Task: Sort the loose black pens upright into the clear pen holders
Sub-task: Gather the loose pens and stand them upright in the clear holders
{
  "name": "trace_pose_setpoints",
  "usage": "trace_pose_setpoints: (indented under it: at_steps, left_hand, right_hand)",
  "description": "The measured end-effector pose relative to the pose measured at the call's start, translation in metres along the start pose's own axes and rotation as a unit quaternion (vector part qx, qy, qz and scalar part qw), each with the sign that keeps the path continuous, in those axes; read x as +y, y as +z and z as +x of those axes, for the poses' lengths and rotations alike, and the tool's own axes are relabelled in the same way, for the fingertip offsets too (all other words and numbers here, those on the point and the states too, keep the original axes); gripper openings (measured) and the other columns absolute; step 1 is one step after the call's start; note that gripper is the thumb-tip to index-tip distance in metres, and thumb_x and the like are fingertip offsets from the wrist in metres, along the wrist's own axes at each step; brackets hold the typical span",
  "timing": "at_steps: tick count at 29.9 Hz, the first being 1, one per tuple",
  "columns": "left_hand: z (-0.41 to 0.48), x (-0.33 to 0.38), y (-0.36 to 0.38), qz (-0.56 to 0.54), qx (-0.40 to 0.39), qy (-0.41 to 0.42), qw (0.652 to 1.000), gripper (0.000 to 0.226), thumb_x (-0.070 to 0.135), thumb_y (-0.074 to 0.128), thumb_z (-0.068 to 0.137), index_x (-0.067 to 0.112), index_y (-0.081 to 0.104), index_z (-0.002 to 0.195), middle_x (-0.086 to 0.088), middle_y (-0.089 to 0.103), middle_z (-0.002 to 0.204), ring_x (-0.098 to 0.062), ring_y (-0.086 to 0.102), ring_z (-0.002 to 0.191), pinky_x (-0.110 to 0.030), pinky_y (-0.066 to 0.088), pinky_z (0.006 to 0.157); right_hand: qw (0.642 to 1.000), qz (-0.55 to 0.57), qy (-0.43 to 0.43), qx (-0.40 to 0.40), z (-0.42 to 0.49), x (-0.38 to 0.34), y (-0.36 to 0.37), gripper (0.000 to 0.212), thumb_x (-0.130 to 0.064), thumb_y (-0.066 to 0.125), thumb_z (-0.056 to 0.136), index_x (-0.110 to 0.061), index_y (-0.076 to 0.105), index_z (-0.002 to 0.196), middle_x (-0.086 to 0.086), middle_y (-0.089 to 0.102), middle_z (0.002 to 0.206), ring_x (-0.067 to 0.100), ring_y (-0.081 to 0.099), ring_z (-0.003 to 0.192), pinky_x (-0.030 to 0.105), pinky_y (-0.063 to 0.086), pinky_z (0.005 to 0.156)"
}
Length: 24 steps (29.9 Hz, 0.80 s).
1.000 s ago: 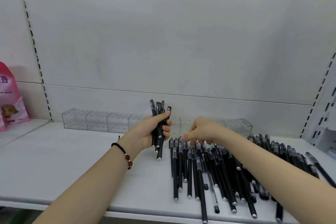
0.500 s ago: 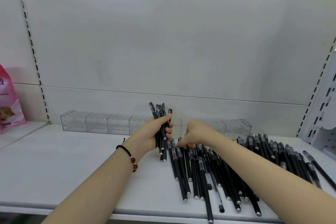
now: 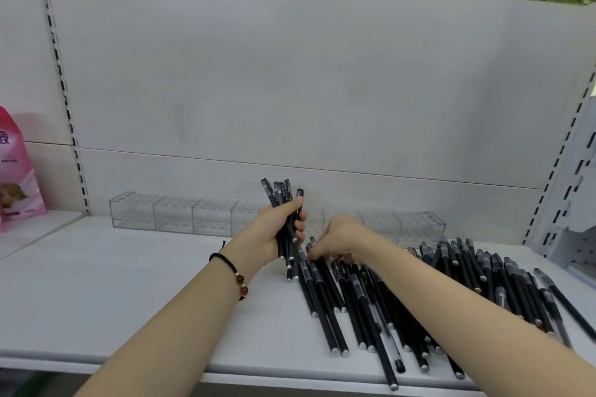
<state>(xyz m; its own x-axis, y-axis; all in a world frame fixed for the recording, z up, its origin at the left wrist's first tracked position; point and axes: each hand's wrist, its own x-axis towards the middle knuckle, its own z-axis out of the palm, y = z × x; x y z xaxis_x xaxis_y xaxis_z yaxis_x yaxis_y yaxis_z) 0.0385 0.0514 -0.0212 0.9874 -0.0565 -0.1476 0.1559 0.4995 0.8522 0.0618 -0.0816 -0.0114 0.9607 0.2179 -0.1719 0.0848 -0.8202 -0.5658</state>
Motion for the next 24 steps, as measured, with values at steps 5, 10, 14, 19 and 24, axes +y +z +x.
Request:
trace_pose_setpoints:
  at_steps: [5, 10, 14, 19, 24]
  left_hand:
    - [-0.001, 0.002, -0.001, -0.003, 0.009, 0.007, 1.0, 0.018, 0.016, 0.06, 0.095, 0.008, 0.053, 0.08, -0.003, 0.058, 0.06, -0.009, 0.048, 0.042, -0.018, 0.041, 0.037]
    - [-0.003, 0.009, -0.002, -0.024, 0.018, 0.017, 0.999, 0.014, 0.006, 0.06, 0.093, 0.0, 0.061, 0.08, -0.005, 0.063, 0.066, -0.009, 0.056, 0.046, -0.018, 0.047, 0.042]
    - [-0.005, 0.008, 0.001, -0.028, 0.0, 0.009, 1.0, 0.011, 0.004, 0.058, 0.094, -0.004, 0.063, 0.088, -0.012, 0.07, 0.068, -0.017, 0.068, 0.055, -0.024, 0.058, 0.056]
    - [-0.011, 0.002, 0.007, 0.035, -0.052, -0.014, 0.998, 0.009, 0.008, 0.054, 0.097, 0.001, 0.06, 0.099, -0.022, 0.073, 0.091, -0.031, 0.073, 0.08, -0.039, 0.06, 0.072]
    - [-0.017, 0.004, 0.005, 0.058, -0.145, -0.023, 0.988, 0.027, 0.016, 0.048, 0.1, -0.004, 0.06, 0.114, -0.023, 0.069, 0.11, -0.034, 0.07, 0.095, -0.044, 0.057, 0.085]
  right_hand:
    - [0.995, 0.102, 0.014, -0.002, 0.003, 0.003, 0.002, 0.024, -0.01, 0.076, 0.072, -0.01, 0.053, 0.078, 0.0, 0.046, 0.046, 0.011, 0.039, 0.038, 0.016, 0.03, 0.038]
    - [0.957, 0.29, 0.023, 0.0, 0.004, 0.013, -0.013, 0.024, -0.004, 0.079, 0.073, -0.01, 0.057, 0.079, 0.002, 0.051, 0.06, 0.01, 0.041, 0.048, 0.018, 0.028, 0.037]
    - [0.922, 0.386, 0.001, -0.025, -0.004, 0.016, -0.032, 0.022, -0.003, 0.079, 0.074, -0.007, 0.063, 0.09, 0.002, 0.062, 0.07, 0.008, 0.049, 0.053, 0.017, 0.032, 0.036]
    - [0.893, 0.447, -0.032, -0.044, -0.007, 0.013, -0.051, 0.016, -0.007, 0.075, 0.078, -0.01, 0.063, 0.088, 0.001, 0.062, 0.072, 0.007, 0.052, 0.052, 0.014, 0.035, 0.035]
    - [0.887, 0.458, -0.059, -0.001, -0.007, -0.002, -0.053, 0.027, -0.002, 0.075, 0.078, -0.008, 0.061, 0.1, 0.003, 0.062, 0.076, 0.008, 0.05, 0.055, 0.016, 0.033, 0.036]
